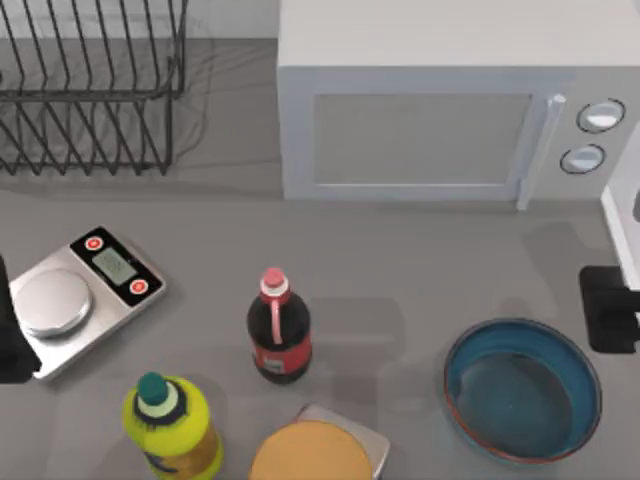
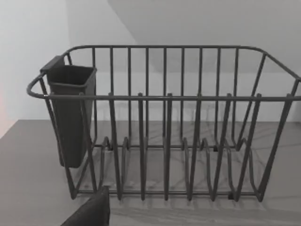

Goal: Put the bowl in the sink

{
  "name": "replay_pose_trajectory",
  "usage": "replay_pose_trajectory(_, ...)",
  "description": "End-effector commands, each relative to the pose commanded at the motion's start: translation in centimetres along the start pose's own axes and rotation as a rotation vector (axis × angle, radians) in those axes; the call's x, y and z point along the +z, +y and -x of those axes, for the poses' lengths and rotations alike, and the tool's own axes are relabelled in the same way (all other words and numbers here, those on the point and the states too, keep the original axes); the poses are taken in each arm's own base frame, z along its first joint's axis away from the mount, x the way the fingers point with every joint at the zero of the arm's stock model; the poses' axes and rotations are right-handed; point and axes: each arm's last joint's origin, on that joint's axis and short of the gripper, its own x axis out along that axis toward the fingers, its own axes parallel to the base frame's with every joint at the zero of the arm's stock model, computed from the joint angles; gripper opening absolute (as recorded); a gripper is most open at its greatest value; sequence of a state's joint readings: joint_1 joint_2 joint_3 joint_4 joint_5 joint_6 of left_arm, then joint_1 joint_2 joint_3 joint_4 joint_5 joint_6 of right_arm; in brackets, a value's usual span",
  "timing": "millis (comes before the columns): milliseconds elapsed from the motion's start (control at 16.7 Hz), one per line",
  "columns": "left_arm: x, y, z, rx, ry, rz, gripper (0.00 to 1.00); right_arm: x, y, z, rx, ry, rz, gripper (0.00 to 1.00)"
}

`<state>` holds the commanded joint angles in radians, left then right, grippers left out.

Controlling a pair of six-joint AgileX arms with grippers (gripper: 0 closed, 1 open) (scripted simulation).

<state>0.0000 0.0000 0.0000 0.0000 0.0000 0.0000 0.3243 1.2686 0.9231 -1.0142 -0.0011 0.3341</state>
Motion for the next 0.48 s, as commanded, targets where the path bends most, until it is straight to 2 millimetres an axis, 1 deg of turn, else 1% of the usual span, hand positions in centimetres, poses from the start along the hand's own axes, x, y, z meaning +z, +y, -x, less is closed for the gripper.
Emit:
replay_pose_trajectory(120,0.0,0.0,0.0,0.000,0.000,0.000,1.00,1.3,1.2,-0.4,-0.033,0.104,0.000,1.00)
replay_pose_trajectory(240,0.0,0.0,0.0,0.000,0.000,0.000,1.00,2.3,2.2,-0.7,-0.058,0.169,0.001,1.00)
replay_pose_trajectory(360,0.0,0.0,0.0,0.000,0.000,0.000,1.00,2.8,2.7,-0.7,-0.069,0.196,0.001,1.00)
replay_pose_trajectory(480,0.0,0.0,0.0,0.000,0.000,0.000,1.00,2.8,2.8,-0.7,-0.071,0.199,0.001,1.00)
